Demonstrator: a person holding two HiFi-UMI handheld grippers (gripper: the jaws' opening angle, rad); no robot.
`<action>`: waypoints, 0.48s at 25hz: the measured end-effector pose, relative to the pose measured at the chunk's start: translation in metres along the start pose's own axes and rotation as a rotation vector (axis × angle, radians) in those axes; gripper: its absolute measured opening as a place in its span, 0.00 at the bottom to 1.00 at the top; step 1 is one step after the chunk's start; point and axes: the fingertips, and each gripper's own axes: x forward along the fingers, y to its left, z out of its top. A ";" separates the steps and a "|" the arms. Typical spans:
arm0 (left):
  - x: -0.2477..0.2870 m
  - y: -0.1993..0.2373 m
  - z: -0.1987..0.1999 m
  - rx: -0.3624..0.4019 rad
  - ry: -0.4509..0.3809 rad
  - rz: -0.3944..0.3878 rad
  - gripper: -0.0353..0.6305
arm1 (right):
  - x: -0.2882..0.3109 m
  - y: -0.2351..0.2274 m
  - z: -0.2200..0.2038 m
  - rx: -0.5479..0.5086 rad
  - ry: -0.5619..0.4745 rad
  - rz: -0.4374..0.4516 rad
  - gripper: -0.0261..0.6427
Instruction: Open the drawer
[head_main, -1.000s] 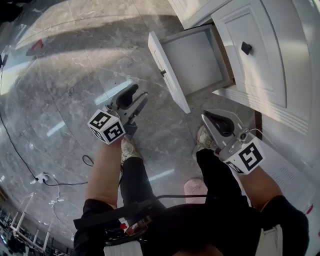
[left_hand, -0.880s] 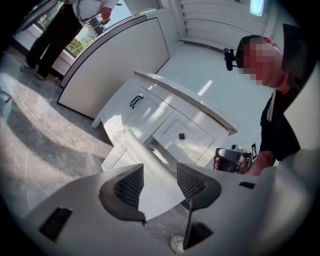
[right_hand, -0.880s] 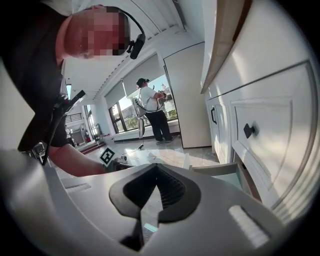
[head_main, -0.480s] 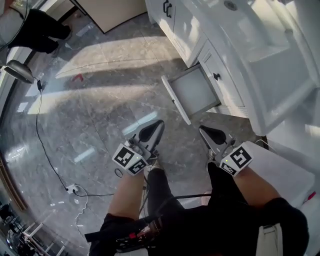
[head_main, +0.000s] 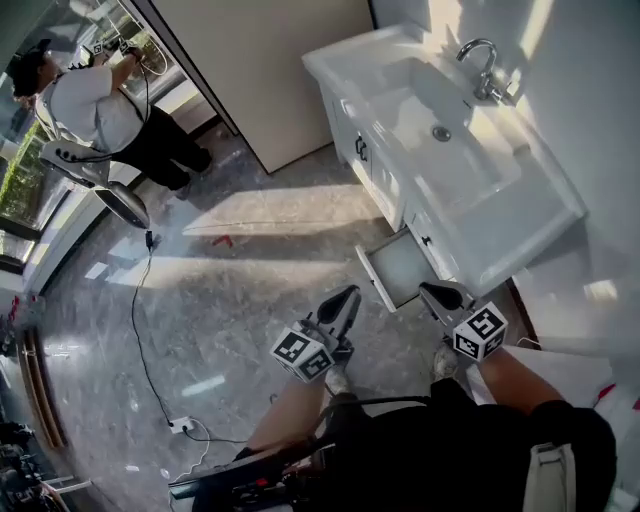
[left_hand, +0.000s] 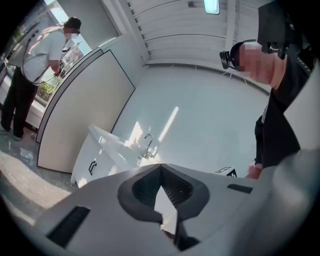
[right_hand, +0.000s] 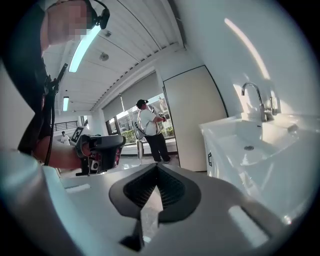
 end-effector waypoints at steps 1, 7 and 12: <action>-0.001 -0.010 0.015 0.011 -0.011 -0.003 0.05 | -0.007 0.001 0.015 -0.008 -0.004 -0.002 0.04; -0.008 -0.060 0.103 0.084 -0.073 -0.005 0.05 | -0.046 0.001 0.096 -0.043 -0.017 0.002 0.04; -0.022 -0.100 0.143 0.133 -0.092 -0.019 0.05 | -0.076 0.013 0.145 -0.067 -0.050 -0.018 0.04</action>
